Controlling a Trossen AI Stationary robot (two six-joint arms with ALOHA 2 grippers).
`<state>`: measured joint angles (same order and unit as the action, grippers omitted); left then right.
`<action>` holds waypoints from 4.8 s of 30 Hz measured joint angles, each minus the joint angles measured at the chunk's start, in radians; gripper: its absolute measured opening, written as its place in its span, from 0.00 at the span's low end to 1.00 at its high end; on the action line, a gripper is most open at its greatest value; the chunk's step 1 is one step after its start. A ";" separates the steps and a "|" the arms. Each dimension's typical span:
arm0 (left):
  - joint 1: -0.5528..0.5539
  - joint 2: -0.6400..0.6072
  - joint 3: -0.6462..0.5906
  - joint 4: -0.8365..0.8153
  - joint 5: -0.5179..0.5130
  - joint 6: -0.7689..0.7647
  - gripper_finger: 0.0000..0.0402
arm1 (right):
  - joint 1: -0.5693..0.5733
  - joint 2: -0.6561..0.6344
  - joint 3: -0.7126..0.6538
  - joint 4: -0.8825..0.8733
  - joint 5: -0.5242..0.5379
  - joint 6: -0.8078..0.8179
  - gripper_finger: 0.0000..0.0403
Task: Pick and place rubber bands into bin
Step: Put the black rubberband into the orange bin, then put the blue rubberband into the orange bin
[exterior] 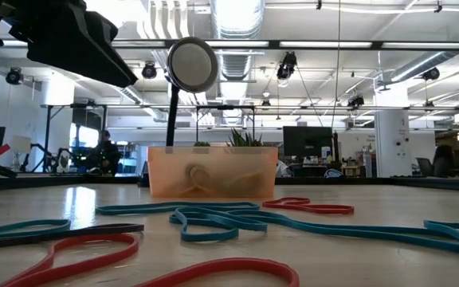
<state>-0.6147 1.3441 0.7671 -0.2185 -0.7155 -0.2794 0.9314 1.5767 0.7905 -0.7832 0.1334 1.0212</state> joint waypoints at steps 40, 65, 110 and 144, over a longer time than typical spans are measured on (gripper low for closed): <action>0.020 0.000 -0.036 0.031 0.000 0.005 0.31 | -0.029 -0.130 0.130 -0.099 0.695 -0.151 0.02; 0.027 0.000 -0.036 0.075 -0.155 0.060 0.31 | -0.571 -0.120 0.137 0.587 0.870 -0.798 0.02; 0.027 0.000 -0.037 0.078 -0.177 0.055 0.31 | -0.845 0.147 0.119 0.896 0.349 -0.912 0.26; 0.024 0.025 -0.055 0.074 0.614 -0.306 0.31 | -0.568 -0.024 0.116 0.633 -0.108 -0.914 0.17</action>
<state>-0.5911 1.3694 0.7120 -0.1447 -0.1019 -0.5854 0.3629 1.5528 0.9070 -0.1505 0.0252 0.1077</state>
